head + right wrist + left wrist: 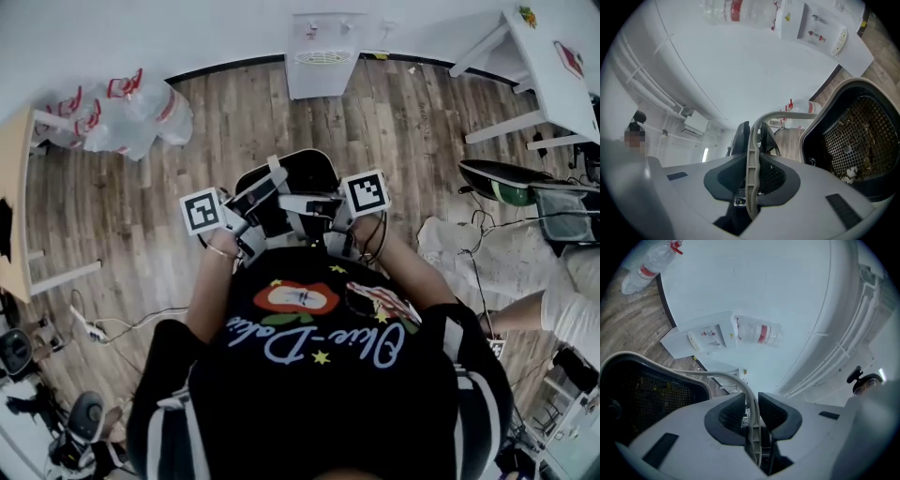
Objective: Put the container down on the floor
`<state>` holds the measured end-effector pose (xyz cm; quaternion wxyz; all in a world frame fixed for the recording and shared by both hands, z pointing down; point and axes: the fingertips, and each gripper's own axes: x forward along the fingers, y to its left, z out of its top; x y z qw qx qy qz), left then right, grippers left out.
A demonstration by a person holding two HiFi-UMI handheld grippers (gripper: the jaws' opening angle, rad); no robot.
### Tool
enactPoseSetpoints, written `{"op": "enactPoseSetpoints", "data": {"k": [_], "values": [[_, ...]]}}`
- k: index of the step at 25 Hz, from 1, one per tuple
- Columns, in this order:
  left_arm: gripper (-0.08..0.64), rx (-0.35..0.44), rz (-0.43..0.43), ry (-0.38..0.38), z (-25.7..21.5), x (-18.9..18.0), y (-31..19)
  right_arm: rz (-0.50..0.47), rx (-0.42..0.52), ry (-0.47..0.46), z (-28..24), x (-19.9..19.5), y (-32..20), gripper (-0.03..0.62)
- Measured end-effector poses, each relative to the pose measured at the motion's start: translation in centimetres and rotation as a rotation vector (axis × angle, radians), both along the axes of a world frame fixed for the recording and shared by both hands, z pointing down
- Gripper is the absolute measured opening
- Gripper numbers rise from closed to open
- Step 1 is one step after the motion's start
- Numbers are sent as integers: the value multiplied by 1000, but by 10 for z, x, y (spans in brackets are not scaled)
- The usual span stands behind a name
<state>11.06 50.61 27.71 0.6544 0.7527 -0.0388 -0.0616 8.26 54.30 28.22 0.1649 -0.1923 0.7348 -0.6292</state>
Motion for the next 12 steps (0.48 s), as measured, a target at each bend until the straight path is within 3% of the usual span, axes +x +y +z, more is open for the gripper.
{"op": "enactPoseSetpoints", "data": {"k": [12], "values": [[64, 3, 35, 24, -3, -26, -81, 49, -4, 31, 2, -26, -83, 71]]}}
